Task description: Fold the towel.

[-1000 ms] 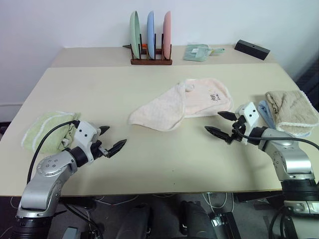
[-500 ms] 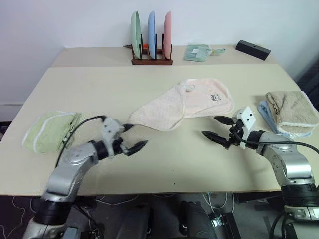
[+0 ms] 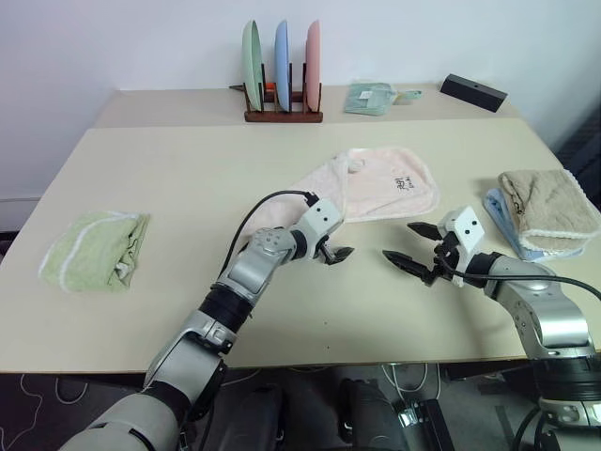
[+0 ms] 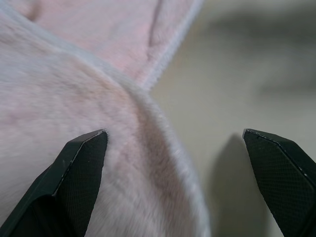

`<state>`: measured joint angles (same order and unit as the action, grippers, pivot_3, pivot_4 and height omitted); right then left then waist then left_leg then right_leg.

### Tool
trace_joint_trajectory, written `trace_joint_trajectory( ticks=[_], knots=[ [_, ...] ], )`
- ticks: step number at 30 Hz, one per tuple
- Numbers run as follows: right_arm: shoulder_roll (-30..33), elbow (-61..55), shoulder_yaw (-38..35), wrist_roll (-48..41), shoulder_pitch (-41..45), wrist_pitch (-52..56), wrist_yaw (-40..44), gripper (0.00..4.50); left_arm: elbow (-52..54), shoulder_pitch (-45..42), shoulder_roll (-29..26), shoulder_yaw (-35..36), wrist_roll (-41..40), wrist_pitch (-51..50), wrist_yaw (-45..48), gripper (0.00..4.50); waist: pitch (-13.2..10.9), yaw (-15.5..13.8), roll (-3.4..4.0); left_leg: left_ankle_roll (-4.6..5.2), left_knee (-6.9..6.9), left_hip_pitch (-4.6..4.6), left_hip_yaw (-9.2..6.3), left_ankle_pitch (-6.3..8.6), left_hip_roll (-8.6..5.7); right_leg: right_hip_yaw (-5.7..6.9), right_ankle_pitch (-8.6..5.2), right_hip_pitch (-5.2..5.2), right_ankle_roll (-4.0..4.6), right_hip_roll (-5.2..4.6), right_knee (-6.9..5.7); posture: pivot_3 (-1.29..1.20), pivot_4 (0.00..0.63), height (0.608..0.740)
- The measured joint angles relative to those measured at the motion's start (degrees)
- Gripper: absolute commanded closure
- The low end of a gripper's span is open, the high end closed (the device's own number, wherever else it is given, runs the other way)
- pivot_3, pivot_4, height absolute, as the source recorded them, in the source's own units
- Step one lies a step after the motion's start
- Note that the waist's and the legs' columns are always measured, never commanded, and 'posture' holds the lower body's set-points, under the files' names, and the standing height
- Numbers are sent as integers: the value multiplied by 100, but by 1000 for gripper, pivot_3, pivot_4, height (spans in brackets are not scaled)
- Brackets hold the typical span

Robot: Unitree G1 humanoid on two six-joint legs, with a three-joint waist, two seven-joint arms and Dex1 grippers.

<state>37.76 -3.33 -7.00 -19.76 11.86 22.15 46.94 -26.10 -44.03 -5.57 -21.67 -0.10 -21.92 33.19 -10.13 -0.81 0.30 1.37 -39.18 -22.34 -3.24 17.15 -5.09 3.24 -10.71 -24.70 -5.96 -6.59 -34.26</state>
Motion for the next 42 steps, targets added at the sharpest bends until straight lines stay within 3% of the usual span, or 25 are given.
trace_joint_trajectory(
  ticks=[2,4,9,10,16,19,21,25,30,35,42],
  knots=[
    [1,-178,-38,-3,-79,11,-71,0,-55,-61,6,4,73,-10,-5,843,0,0,0,0,-2,1,-1,0,-1,-1,0,1,-1,-2,-1,0,150,740],
    [2,-265,-66,-4,-118,36,-114,0,3,-41,-23,6,80,-50,19,1716,0,4,0,0,-2,2,-1,1,0,-1,0,1,-1,-2,-1,0,150,740],
    [5,-323,-92,-5,-189,79,-185,0,517,189,-364,85,79,-369,111,4351,0,4,0,-1,-2,1,-2,0,0,-2,0,0,0,0,-2,0,150,740],
    [5,-323,-91,-4,-188,79,-190,0,584,222,-403,110,79,-400,111,4467,0,3,1,-1,-2,1,-1,0,0,-2,0,0,0,-1,-2,0,150,740],
    [2,-173,-34,63,13,-12,-187,0,1411,638,-805,237,-21,-427,401,4467,1,4,1,-1,-1,1,-2,0,0,-3,0,-2,0,-1,-2,0,150,740],
    [-23,44,-14,124,239,-176,-202,0,2398,1150,-1297,319,-296,-202,928,4467,2,22,3,-3,3,1,0,0,1,-11,0,-7,1,-3,-2,0,150,740],
    [-22,187,-28,195,305,-291,-220,0,3079,1586,-1719,419,-539,133,1394,4467,2,19,5,-6,5,0,-1,-1,2,-18,0,-11,2,-3,-3,0,150,740],
    [-53,579,54,363,678,-547,-255,0,4389,2504,-2813,981,-1425,-411,2213,4467,0,27,7,-6,4,-1,-2,-1,2,-20,0,-15,4,-1,-4,0,150,740],
    [17,1073,89,615,1114,-926,-249,0,5001,3704,-4075,1993,-1929,-884,2623,4467,-1,26,8,1,5,-1,-1,3,1,-20,-1,-14,5,3,-2,0,150,740],
    [441,1853,524,1461,1607,-1832,-242,0,5018,4585,-4378,2997,-2168,-900,2626,4467,-3,12,10,2,4,-1,-1,3,0,-13,-1,-11,4,1,0,0,150,740],
    [846,2831,1259,2606,1926,-3648,-187,0,4841,4938,-4385,3477,-2162,-776,2373,4467,-6,35,14,-1,7,-1,1,2,1,-15,-1,-15,5,4,-1,0,150,740]
  ],
)
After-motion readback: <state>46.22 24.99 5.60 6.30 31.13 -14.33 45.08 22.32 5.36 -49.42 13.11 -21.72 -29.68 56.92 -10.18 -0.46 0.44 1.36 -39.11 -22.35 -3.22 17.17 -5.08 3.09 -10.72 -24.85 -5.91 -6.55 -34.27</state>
